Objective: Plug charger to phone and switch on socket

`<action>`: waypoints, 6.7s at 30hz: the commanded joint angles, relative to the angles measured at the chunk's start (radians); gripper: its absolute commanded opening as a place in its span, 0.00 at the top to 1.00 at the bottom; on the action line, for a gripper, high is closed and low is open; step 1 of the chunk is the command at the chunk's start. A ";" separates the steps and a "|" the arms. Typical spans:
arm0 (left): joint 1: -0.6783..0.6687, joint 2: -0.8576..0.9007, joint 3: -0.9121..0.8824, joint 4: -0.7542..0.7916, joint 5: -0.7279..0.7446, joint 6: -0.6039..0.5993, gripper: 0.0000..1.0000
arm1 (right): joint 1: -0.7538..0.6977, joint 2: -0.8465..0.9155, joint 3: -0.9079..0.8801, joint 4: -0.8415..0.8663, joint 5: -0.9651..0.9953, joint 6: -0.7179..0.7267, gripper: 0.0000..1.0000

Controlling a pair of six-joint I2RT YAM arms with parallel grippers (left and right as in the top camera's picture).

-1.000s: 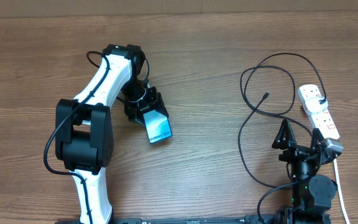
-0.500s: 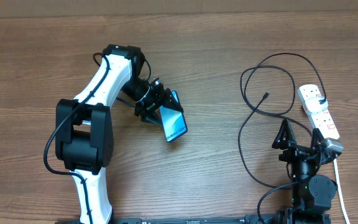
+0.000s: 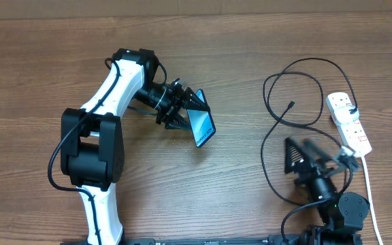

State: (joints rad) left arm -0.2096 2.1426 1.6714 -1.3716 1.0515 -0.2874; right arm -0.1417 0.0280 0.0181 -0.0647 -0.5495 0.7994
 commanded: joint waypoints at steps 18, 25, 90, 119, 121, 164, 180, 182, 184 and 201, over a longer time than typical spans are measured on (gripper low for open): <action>-0.006 -0.005 0.020 0.035 0.070 -0.035 0.48 | 0.002 0.230 0.203 -0.341 -0.074 0.093 0.01; -0.006 -0.005 0.020 0.038 0.072 -0.065 0.48 | 0.002 0.598 0.531 -0.559 0.001 -0.095 0.01; -0.007 -0.005 0.020 0.360 0.064 -0.514 0.47 | 0.710 1.456 0.641 0.517 0.396 -0.219 0.40; -0.033 -0.005 0.020 0.364 0.038 -0.537 0.48 | 0.737 1.532 0.642 0.547 0.578 -0.170 0.52; -0.033 -0.005 0.020 0.364 0.037 -0.536 0.48 | 0.737 1.532 0.642 0.548 0.578 -0.170 0.60; -0.001 -0.011 0.029 0.463 -0.010 -0.480 0.00 | 0.737 1.532 0.642 0.534 0.354 0.201 0.96; 0.169 -0.381 0.129 0.347 -0.277 -0.089 0.00 | 0.735 1.532 0.641 0.527 0.203 0.636 0.96; 0.177 -0.454 0.129 0.290 -0.401 -0.078 0.00 | 0.735 1.532 0.641 0.527 0.179 0.680 0.96; 0.178 -0.537 0.129 0.217 -0.558 -0.079 0.00 | 0.735 1.532 0.641 0.527 0.151 0.721 0.96; 0.177 -0.923 0.127 -0.219 -1.213 -0.213 0.00 | 0.735 1.532 0.641 0.535 -0.006 0.958 0.96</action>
State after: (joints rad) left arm -0.0261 1.2541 1.7996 -1.5875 -0.0544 -0.4385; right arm 0.5900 1.5784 0.6449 0.4515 -0.5186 1.6566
